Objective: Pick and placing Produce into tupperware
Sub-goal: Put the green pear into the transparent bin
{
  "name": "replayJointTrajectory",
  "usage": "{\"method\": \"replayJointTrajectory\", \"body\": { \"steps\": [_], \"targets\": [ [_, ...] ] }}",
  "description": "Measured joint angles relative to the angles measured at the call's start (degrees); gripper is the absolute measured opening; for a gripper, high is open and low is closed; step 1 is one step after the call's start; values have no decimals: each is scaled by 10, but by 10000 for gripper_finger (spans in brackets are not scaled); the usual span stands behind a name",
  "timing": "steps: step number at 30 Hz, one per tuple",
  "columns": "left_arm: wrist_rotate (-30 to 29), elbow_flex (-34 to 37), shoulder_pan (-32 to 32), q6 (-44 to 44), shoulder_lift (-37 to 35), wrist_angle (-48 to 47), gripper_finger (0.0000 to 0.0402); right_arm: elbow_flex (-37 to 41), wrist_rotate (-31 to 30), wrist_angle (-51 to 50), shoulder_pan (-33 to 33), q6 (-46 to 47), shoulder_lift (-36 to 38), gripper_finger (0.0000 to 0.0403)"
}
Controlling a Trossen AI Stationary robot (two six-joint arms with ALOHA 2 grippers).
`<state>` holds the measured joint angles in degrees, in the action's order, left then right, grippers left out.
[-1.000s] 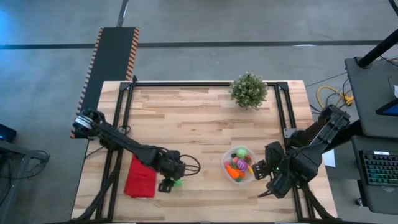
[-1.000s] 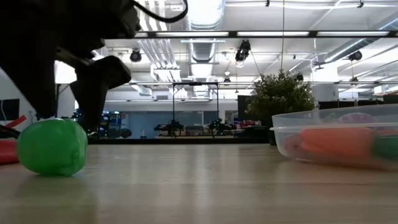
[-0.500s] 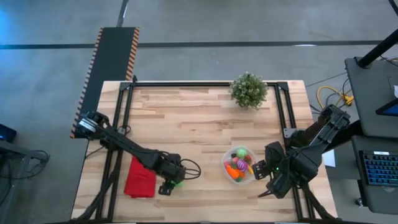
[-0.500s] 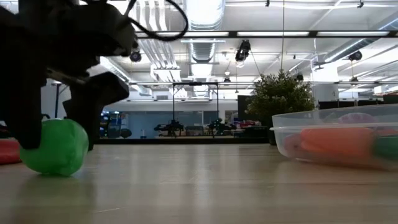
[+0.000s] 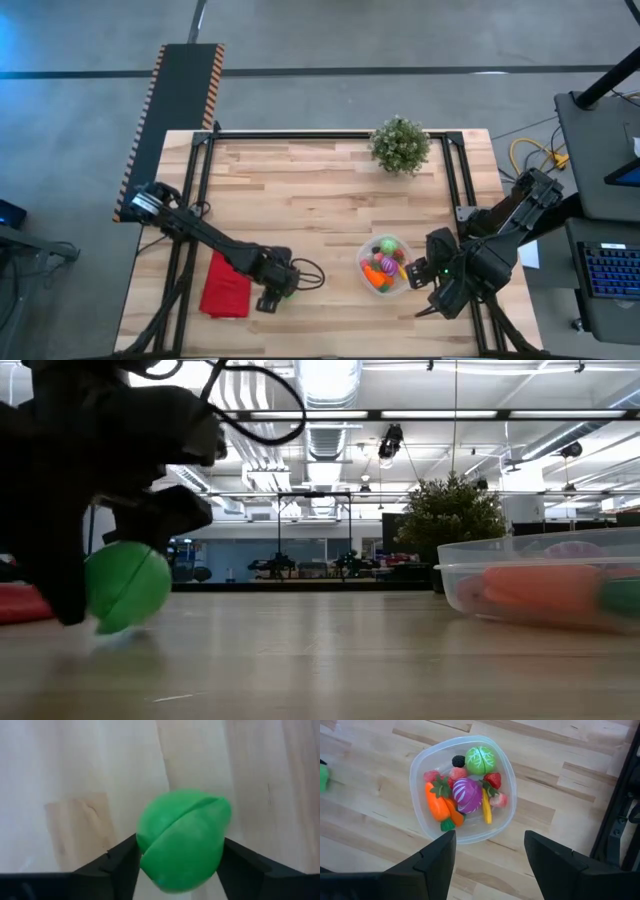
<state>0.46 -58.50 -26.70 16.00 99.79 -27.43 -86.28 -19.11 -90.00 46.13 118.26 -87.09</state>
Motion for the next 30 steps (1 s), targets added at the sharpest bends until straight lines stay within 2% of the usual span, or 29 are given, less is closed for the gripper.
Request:
{"method": "replayJointTrajectory", "body": {
  "steps": [4, 6, 17, 23, 25, 30],
  "targets": [
    [-19, -1, 1, -2, -8, 4, 167, 1, 0, 0, 0, 0, 0, 228],
    [-21, -1, 1, -4, -8, 7, 158, 1, 0, 0, 0, -1, 0, 228],
    [-23, -30, 1, -22, -23, 15, 189, 1, 0, 0, 0, -2, 0, 228],
    [-65, -86, 29, -135, -26, 41, 191, 1, 0, 0, 0, -2, 0, 228],
    [-55, -106, 56, -150, -26, 68, 191, 1, 0, 0, 3, 1, 0, 228],
    [33, -141, 150, -153, -22, 141, 191, 1, 0, 0, 23, 33, 0, 228]
  ]
}}
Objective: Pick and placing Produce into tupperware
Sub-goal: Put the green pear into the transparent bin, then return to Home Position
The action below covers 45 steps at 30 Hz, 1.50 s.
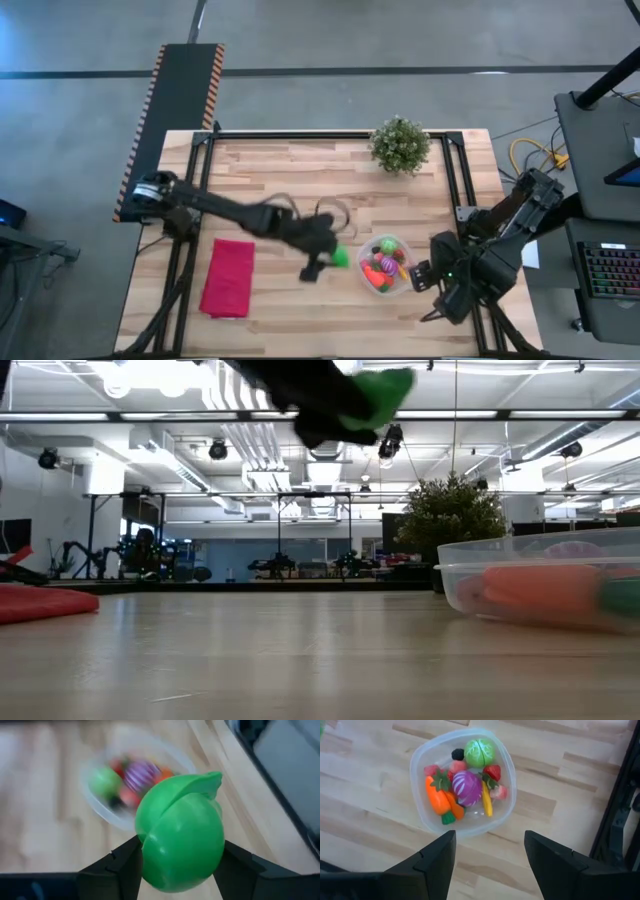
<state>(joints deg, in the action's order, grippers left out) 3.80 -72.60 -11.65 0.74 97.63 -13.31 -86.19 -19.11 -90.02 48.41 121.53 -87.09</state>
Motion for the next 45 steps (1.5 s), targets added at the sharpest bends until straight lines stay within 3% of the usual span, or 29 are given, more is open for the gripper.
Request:
{"method": "replayJointTrajectory", "body": {
  "steps": [6, 13, 22, 30, 35, 38, 45],
  "targets": [
    [60, -67, 61, -1, 65, 16, 191, 0, 0, 0, 31, 52, 0, 228],
    [114, -183, 59, 4, 190, 1, 192, 1, 1, 0, 42, 75, 0, 228],
    [135, -302, 60, 4, 290, -89, 192, 1, 0, 0, 42, 74, 0, 228],
    [132, -322, 61, 4, 291, -141, 192, 2, 0, 0, 42, 70, 0, 228],
    [128, -324, 62, 4, 270, -104, 192, 3, 0, 0, 42, 75, 0, 228],
    [98, -329, 61, 4, 267, -98, 192, 4, 0, 6, 42, 86, 0, 228],
    [94, -321, 69, -5, 260, -220, 192, 38, -5, 108, 13, 49, -25, 207]
  ]
}}
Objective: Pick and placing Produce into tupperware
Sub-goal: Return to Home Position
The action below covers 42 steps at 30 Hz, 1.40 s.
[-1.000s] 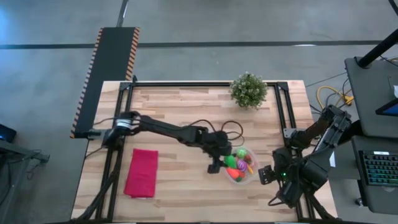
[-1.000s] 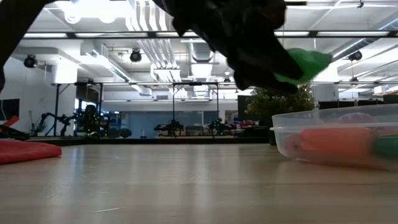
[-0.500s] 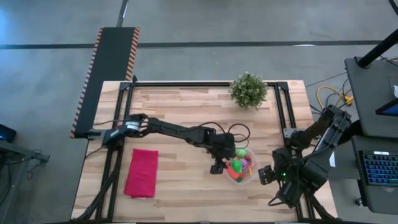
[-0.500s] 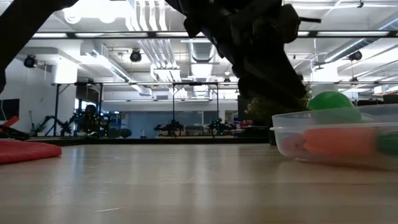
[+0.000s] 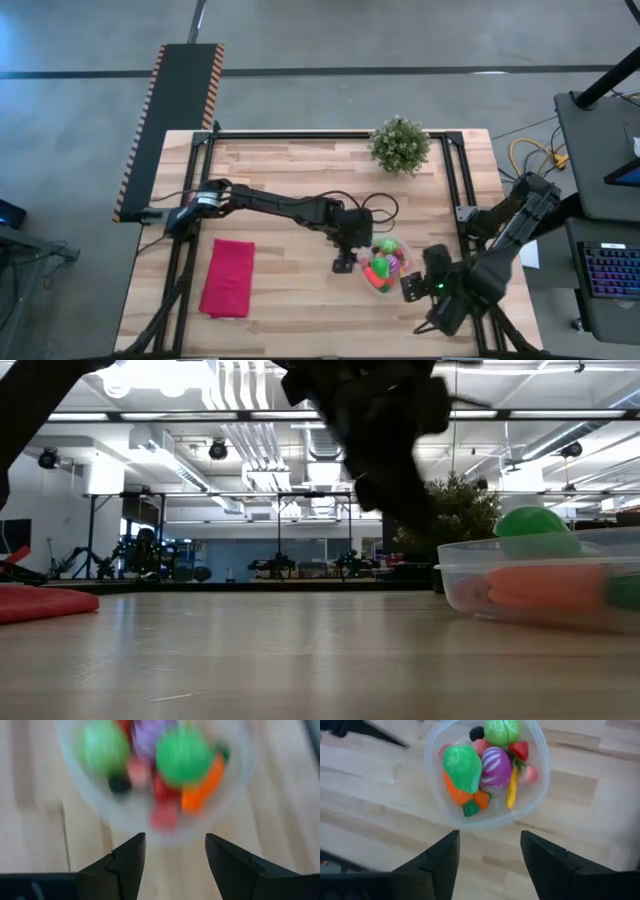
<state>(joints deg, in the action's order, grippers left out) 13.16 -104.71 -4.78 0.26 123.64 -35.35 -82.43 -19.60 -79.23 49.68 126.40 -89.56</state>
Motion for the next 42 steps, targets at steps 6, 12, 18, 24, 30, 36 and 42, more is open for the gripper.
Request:
{"method": "replayJointTrajectory", "body": {
  "steps": [6, 12, 18, 24, 30, 36, 42],
  "targets": [
    [74, 64, -31, -33, -72, -74, 192, 8, -54, 22, -10, -19, -11, 174],
    [-7, 243, -75, 52, -275, 68, 192, -25, -142, 21, -9, -108, 19, 154],
    [-102, 386, -78, 141, -507, 158, 192, -74, -178, -6, -30, -178, 44, 154],
    [-140, 484, -86, 344, -673, 152, 192, -122, -207, 38, -28, -210, 41, 155],
    [-38, 573, -137, 335, -792, 268, 192, -153, -330, 139, -36, -428, 27, 155],
    [-31, 624, -183, 306, -888, 328, 192, -146, -370, 357, -56, -677, 8, 155],
    [-81, 688, -185, 244, -988, 337, 192, -72, -352, 383, -135, -692, 41, 154]
  ]
}}
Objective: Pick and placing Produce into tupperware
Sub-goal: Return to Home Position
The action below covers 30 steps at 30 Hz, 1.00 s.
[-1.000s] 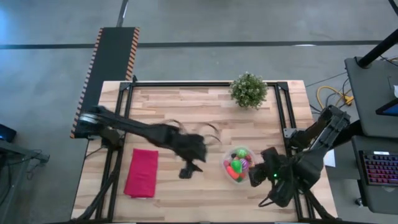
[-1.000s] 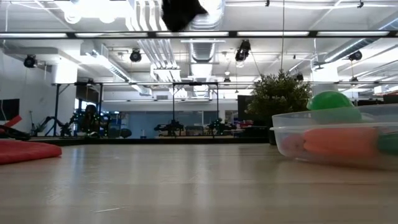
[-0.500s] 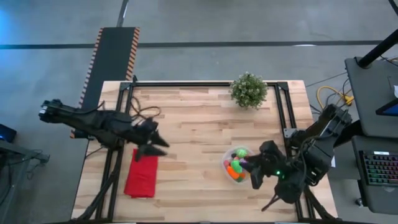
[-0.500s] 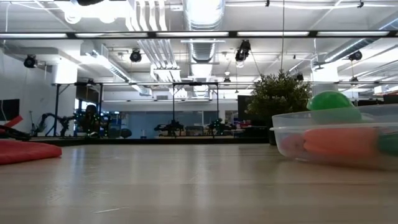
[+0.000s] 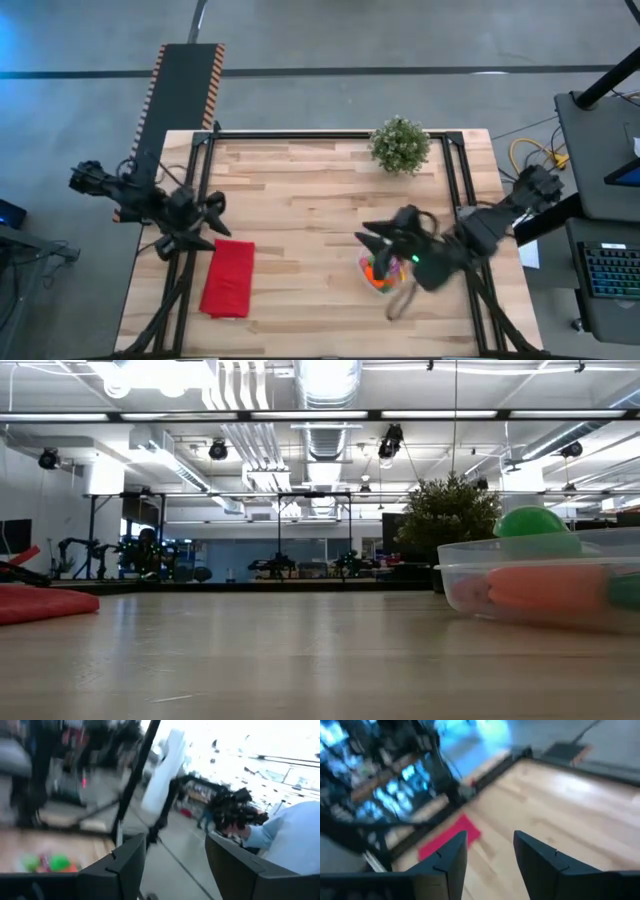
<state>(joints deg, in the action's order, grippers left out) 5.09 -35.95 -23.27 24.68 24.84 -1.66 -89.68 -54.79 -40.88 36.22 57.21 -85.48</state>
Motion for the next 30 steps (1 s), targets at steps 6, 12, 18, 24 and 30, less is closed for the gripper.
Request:
{"method": "replayJointTrajectory", "body": {
  "steps": [6, 12, 18, 24, 30],
  "targets": [
    [-59, 75, 1, -116, -96, 93, 192, 129, 271, 300, -132, -210, 25, 157],
    [-47, 86, 8, -145, -180, 48, 192, 236, 513, 439, -292, -303, 93, 151],
    [-14, 94, 8, -87, -232, -75, 192, 351, 534, 442, -366, -344, 246, 153],
    [-57, 83, 8, -112, -232, -85, 192, 457, 513, 413, -379, -341, 418, 155],
    [-67, 83, 8, -115, -230, -98, 192, 536, 482, 405, -373, -335, 536, 149]
  ]
}}
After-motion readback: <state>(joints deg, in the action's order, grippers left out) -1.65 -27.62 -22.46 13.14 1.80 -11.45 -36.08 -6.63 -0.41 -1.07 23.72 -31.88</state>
